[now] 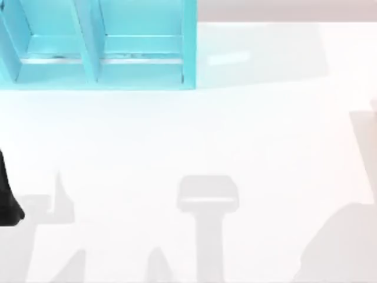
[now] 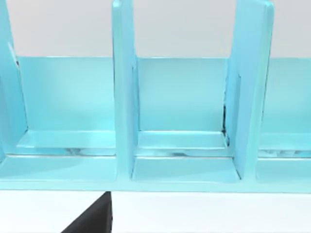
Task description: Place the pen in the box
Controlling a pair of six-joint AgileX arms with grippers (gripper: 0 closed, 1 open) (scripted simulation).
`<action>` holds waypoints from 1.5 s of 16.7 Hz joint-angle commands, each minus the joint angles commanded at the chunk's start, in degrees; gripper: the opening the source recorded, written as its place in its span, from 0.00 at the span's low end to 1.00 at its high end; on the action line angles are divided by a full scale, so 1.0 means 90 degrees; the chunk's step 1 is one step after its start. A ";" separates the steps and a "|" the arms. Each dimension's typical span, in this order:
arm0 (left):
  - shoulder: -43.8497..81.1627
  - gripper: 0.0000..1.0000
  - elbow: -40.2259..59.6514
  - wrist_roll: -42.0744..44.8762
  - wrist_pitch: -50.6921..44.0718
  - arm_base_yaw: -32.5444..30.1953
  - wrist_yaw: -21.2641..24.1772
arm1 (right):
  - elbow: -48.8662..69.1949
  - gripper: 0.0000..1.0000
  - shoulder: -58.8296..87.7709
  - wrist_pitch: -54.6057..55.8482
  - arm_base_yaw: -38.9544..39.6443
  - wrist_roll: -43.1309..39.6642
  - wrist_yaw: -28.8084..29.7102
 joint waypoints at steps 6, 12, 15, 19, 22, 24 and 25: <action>0.0000 1.00 0.0000 0.0000 0.0000 0.0000 0.0000 | -0.1116 0.00 -0.0083 0.0860 0.0489 0.0362 0.0203; 0.0000 1.00 0.0000 0.0000 0.0000 0.0000 0.0000 | -0.1452 0.00 -0.0164 0.1359 0.0378 0.0409 -0.0017; 0.0000 1.00 0.0000 0.0000 0.0000 0.0000 0.0000 | -0.1452 0.08 -0.0164 0.1359 0.0378 0.0409 -0.0017; 0.0000 1.00 0.0000 0.0000 0.0000 0.0000 0.0000 | -0.1452 0.38 -0.0164 0.1359 0.0378 0.0409 -0.0017; 0.0000 1.00 0.0000 0.0000 0.0000 0.0000 0.0000 | -0.1452 0.60 -0.0164 0.1359 0.0378 0.0409 -0.0017; 0.0000 1.00 0.0000 0.0000 0.0000 0.0000 0.0000 | -0.1452 0.75 -0.0164 0.1359 0.0378 0.0409 -0.0017; 0.0000 1.00 0.0000 0.0000 0.0000 0.0000 0.0000 | -0.1452 0.83 -0.0164 0.1359 0.0378 0.0409 -0.0017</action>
